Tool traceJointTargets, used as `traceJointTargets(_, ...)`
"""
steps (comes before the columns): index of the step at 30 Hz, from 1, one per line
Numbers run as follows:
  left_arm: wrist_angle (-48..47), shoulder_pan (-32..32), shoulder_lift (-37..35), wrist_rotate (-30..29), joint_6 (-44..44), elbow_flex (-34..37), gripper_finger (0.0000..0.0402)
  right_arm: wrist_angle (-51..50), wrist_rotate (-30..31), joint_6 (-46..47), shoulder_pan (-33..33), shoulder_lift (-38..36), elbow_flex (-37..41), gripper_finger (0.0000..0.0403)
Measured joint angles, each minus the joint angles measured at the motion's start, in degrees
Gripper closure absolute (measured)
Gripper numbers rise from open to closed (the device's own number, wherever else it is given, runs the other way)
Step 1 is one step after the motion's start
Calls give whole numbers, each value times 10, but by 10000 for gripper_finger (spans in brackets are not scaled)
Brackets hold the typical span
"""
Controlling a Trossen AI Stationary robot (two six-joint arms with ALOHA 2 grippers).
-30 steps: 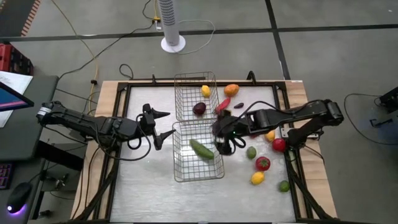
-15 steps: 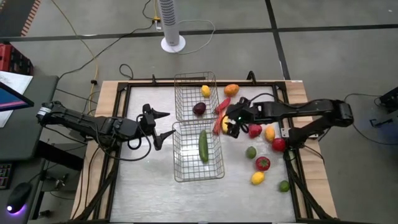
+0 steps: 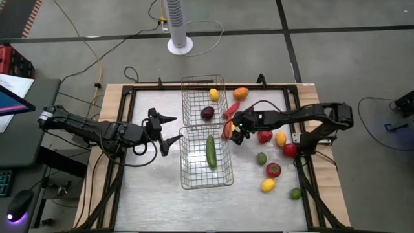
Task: Sort produce into baskets
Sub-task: Put the yellow corn into the bottom wire basket
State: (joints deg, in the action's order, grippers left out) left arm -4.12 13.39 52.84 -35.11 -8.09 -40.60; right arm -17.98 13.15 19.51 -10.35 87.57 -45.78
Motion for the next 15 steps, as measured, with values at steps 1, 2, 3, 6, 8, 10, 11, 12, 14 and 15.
traceJointTargets(1, 0, 0, 0, 1, -1, 0, 50, 7, 0, 2, -1, 7, 0, 80)
traceJointTargets(2, -2, 0, 0, 1, -1, 0, 50, 11, -1, 4, -3, 12, 0, 80)
traceJointTargets(3, -4, 0, 0, 2, -2, 0, 50, 11, -3, 5, -5, 17, -1, 80)
traceJointTargets(6, -6, 0, 0, 2, -2, 0, 50, 7, -18, 6, -17, 28, -1, 80)
traceJointTargets(8, -6, 0, 0, 2, -3, 0, 50, 7, -29, 1, -23, 34, -1, 80)
traceJointTargets(10, -7, 0, 0, 2, -3, 0, 50, 4, -33, -8, -28, 35, -1, 83)
traceJointTargets(11, -7, 0, 0, 2, -3, 0, 50, 2, -33, -15, -30, 35, -1, 86)
traceJointTargets(12, -7, 0, 0, 2, -3, 0, 50, 1, -32, -18, -31, 35, -1, 91)
traceJointTargets(14, -7, 0, 0, 2, -2, 0, 50, -3, -30, -29, -35, 32, -1, 107)
traceJointTargets(15, -7, 0, 0, 2, -2, 0, 50, -7, -28, -33, -38, 32, -1, 117)
